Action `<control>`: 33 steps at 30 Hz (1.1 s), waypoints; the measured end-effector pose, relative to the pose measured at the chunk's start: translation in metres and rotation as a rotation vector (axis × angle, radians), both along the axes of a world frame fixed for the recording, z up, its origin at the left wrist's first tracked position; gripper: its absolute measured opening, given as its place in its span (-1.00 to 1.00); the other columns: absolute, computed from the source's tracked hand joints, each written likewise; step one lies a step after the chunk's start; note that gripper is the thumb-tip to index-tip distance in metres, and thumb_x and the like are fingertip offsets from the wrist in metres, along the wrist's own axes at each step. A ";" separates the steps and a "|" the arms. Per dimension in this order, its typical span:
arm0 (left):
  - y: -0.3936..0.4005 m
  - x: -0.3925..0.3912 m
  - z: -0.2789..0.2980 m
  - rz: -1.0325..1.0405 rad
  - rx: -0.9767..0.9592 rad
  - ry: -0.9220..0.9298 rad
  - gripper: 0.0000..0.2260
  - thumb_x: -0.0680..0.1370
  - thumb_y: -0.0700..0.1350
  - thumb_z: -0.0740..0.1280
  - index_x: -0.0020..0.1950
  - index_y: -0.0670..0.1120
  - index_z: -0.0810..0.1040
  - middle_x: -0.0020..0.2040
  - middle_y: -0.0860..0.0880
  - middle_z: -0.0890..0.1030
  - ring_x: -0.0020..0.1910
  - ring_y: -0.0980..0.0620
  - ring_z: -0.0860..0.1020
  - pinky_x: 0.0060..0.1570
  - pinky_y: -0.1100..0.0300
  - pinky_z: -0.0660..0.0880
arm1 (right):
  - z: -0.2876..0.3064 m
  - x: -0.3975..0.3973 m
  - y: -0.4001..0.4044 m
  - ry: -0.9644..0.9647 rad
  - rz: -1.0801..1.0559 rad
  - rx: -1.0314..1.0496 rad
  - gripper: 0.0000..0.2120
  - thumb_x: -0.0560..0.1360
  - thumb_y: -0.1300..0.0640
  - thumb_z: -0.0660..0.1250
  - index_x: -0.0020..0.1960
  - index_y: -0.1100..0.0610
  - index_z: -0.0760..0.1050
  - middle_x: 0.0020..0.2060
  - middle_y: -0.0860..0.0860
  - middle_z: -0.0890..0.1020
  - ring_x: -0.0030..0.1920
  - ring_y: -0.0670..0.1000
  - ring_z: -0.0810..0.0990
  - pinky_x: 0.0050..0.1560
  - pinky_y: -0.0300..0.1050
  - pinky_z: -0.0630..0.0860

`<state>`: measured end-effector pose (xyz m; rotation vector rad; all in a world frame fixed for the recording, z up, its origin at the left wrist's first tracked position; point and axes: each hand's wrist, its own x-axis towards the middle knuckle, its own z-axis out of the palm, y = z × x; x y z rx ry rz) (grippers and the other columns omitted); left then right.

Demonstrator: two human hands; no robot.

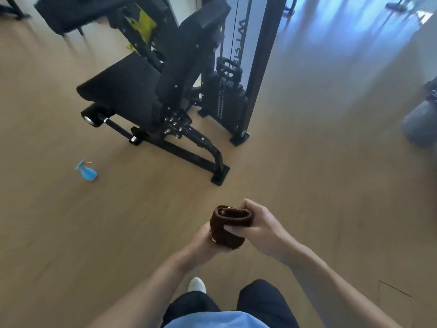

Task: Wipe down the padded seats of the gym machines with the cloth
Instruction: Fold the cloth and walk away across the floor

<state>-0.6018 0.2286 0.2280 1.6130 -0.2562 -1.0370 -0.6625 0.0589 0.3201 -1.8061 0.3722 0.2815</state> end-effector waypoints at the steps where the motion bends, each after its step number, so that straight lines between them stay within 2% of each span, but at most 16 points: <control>1: -0.014 0.020 0.001 -0.003 0.045 -0.035 -0.57 0.34 -0.27 0.55 0.17 -0.02 0.59 0.01 -0.04 0.71 0.03 0.04 0.66 0.00 0.14 0.62 | 0.009 0.022 -0.015 -0.030 -0.021 0.144 -0.65 0.41 0.08 0.55 -0.07 0.24 0.44 -0.16 0.20 0.66 -0.09 0.13 0.66 -0.06 0.17 0.60; 2: -0.028 0.040 -0.002 0.020 0.072 -0.051 -0.63 0.33 -0.23 0.56 0.09 -0.02 0.62 -0.07 -0.01 0.72 -0.02 0.03 0.67 -0.01 0.13 0.62 | 0.015 0.045 -0.032 -0.060 -0.048 0.275 -0.63 0.39 0.11 0.55 -0.03 0.28 0.44 -0.10 0.25 0.65 -0.01 0.20 0.66 0.03 0.21 0.59; 4: -0.055 0.081 -0.006 0.106 0.100 0.018 -0.81 0.40 -0.33 0.52 -0.07 -0.12 0.62 -0.27 0.06 0.71 -0.20 0.16 0.65 -0.18 0.29 0.56 | 0.020 0.094 -0.072 -0.108 -0.104 0.447 -0.56 0.37 0.16 0.56 0.07 0.36 0.45 -0.03 0.28 0.63 0.07 0.23 0.64 0.13 0.18 0.56; 6: -0.081 0.121 -0.010 0.133 0.102 0.116 -0.92 0.48 -0.35 0.46 -0.06 -0.26 0.62 -0.26 -0.03 0.71 -0.23 0.13 0.64 -0.23 0.34 0.51 | 0.015 0.148 -0.116 -0.140 -0.160 0.524 -0.52 0.37 0.22 0.58 0.16 0.38 0.47 0.02 0.26 0.64 0.11 0.19 0.64 0.16 0.11 0.55; 8: -0.102 0.161 -0.019 0.166 0.139 0.166 -0.75 0.50 -0.14 0.50 0.12 -0.22 0.63 -0.07 -0.17 0.73 -0.10 -0.05 0.66 -0.18 0.21 0.53 | 0.001 0.204 -0.161 -0.149 -0.227 0.593 -0.58 0.38 0.23 0.51 0.20 0.29 0.53 0.07 0.20 0.68 0.15 0.15 0.65 0.18 0.03 0.58; 10: -0.122 0.198 -0.031 0.266 0.173 0.214 -0.64 0.48 0.04 0.50 0.17 -0.14 0.61 -0.07 -0.18 0.71 -0.13 -0.14 0.63 -0.22 0.11 0.46 | -0.021 0.261 -0.207 -0.118 -0.269 0.604 -0.62 0.44 0.28 0.42 0.25 0.25 0.54 0.10 0.15 0.70 0.17 0.09 0.67 0.17 -0.05 0.60; 12: -0.143 0.234 -0.043 0.376 0.210 0.264 -0.62 0.49 0.03 0.48 0.15 -0.21 0.56 -0.19 -0.19 0.63 -0.25 -0.10 0.53 -0.29 0.12 0.34 | -0.051 0.316 -0.252 -0.014 -0.230 0.524 -0.68 0.52 0.35 0.36 0.27 0.22 0.54 0.07 0.10 0.72 0.13 0.03 0.69 0.14 -0.13 0.62; 13: -0.154 0.251 -0.047 0.419 0.226 0.281 -0.66 0.51 -0.01 0.46 0.13 -0.21 0.54 -0.21 -0.20 0.62 -0.26 -0.09 0.52 -0.28 0.12 0.34 | -0.071 0.340 -0.273 0.058 -0.179 0.445 -0.72 0.55 0.36 0.34 0.25 0.20 0.55 0.05 0.09 0.73 0.13 0.04 0.69 0.13 -0.13 0.63; 16: -0.187 0.309 -0.071 0.594 0.308 0.296 -0.80 0.52 -0.19 0.40 0.13 -0.18 0.61 -0.15 -0.15 0.69 -0.14 -0.11 0.60 -0.14 0.08 0.46 | -0.135 0.407 -0.322 0.235 0.002 0.115 -0.83 0.55 0.28 0.41 0.10 0.10 0.60 0.00 0.13 0.71 0.15 0.20 0.65 0.21 0.12 0.60; 17: -0.198 0.328 -0.082 0.636 0.325 0.302 -0.82 0.52 -0.25 0.38 0.11 -0.16 0.63 -0.16 -0.13 0.69 -0.15 -0.09 0.60 -0.16 0.10 0.49 | -0.155 0.429 -0.332 0.278 0.036 -0.002 -0.86 0.53 0.23 0.44 0.05 0.04 0.61 -0.01 0.12 0.70 0.10 0.17 0.65 0.19 0.14 0.59; 20: -0.228 0.386 -0.121 0.683 0.420 0.230 -0.82 0.40 -0.23 0.43 -0.02 -0.08 0.66 -0.28 -0.05 0.68 -0.25 -0.06 0.57 -0.26 0.12 0.46 | -0.205 0.489 -0.348 0.341 0.052 -0.226 -0.88 0.52 0.14 0.45 -0.01 -0.06 0.59 -0.09 0.00 0.66 -0.10 -0.02 0.59 -0.14 -0.05 0.55; 23: -0.245 0.435 -0.175 0.781 0.573 0.131 -0.83 0.41 -0.29 0.48 -0.06 -0.08 0.64 -0.23 -0.08 0.69 -0.31 -0.03 0.58 -0.36 0.22 0.46 | -0.269 0.544 -0.353 0.402 0.142 -0.290 -0.91 0.52 0.14 0.45 -0.03 0.00 0.57 -0.16 -0.02 0.62 -0.21 -0.09 0.53 -0.33 -0.19 0.39; 27: -0.251 0.490 -0.249 0.904 0.660 0.116 -0.84 0.46 -0.30 0.46 -0.10 -0.05 0.59 -0.19 -0.08 0.66 -0.35 0.03 0.56 -0.40 0.23 0.44 | -0.345 0.604 -0.343 0.455 0.221 -0.316 -0.89 0.51 0.11 0.48 0.01 0.03 0.60 -0.14 -0.02 0.62 -0.23 -0.09 0.52 -0.33 -0.23 0.42; 29: -0.249 0.507 -0.282 0.926 0.712 0.072 -0.86 0.51 -0.29 0.41 -0.05 -0.05 0.58 -0.16 -0.05 0.62 -0.29 0.02 0.55 -0.34 0.21 0.43 | -0.374 0.626 -0.331 0.435 0.191 -0.346 -0.87 0.53 0.06 0.47 0.04 -0.05 0.55 -0.17 -0.07 0.59 -0.20 -0.08 0.53 -0.25 -0.21 0.45; 31: -0.246 0.521 -0.311 0.918 0.774 -0.035 -0.86 0.56 -0.30 0.35 0.08 -0.12 0.57 -0.06 -0.09 0.60 -0.17 -0.07 0.54 -0.17 0.17 0.43 | -0.403 0.644 -0.319 0.378 0.217 -0.422 -0.86 0.55 -0.01 0.44 0.09 -0.08 0.57 -0.23 -0.11 0.57 -0.20 -0.06 0.56 -0.21 -0.19 0.48; 33: -0.242 0.530 -0.337 0.924 0.789 -0.083 -0.85 0.60 -0.30 0.31 0.15 -0.16 0.53 0.00 -0.11 0.57 -0.08 -0.09 0.52 -0.10 0.16 0.41 | -0.424 0.661 -0.305 0.326 0.224 -0.440 -0.80 0.55 -0.03 0.43 0.17 -0.08 0.59 -0.20 -0.09 0.59 -0.14 -0.02 0.62 -0.14 -0.11 0.60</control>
